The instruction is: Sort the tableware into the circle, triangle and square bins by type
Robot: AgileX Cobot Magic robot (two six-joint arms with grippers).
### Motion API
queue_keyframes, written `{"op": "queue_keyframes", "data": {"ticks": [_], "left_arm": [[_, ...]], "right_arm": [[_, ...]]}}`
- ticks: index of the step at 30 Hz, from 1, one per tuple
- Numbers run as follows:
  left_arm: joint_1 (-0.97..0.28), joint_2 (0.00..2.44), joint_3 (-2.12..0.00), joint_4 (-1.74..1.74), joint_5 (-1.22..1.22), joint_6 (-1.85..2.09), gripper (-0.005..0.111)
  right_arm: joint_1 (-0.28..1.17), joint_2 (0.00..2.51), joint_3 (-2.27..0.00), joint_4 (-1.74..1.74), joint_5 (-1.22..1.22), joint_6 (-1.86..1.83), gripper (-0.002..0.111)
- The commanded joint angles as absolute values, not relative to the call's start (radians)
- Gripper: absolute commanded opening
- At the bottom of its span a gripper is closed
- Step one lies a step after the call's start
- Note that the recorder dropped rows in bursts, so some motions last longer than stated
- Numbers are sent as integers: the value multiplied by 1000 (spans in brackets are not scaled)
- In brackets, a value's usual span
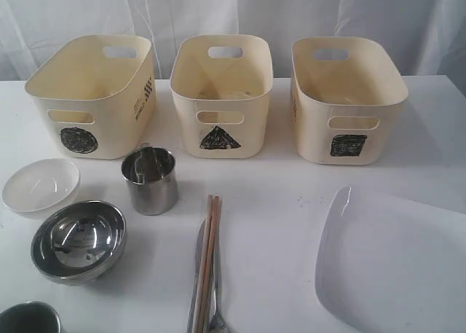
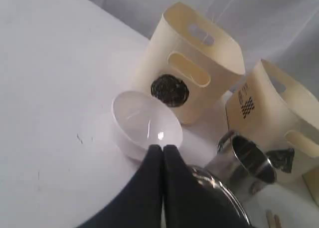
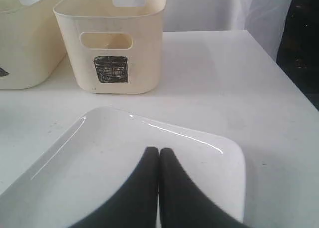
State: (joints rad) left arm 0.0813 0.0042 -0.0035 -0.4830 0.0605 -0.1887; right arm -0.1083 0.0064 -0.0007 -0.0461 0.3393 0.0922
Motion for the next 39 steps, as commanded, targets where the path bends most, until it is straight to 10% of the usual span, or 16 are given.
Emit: {"op": "queue_keyframes", "data": {"ticks": [1,6,18,29,39], "left_arm": [[76,0,0,-478,-151,-154,0],[76,23,-75,-482,-374,-109,0],[76,793,-681,-478,568,304,0],[76,1031,-603,-312,866,304,2],[76,1031,-527,-471,812,355,87]], "right_arm": [[-111,0,0,-49,335,98,0],[-111,0,0,-49,335,98,0],[-111,0,0,-49,335,98,0],[-111,0,0,-49,335,98,0],[-111,0,0,-49,335,98,0]]}}
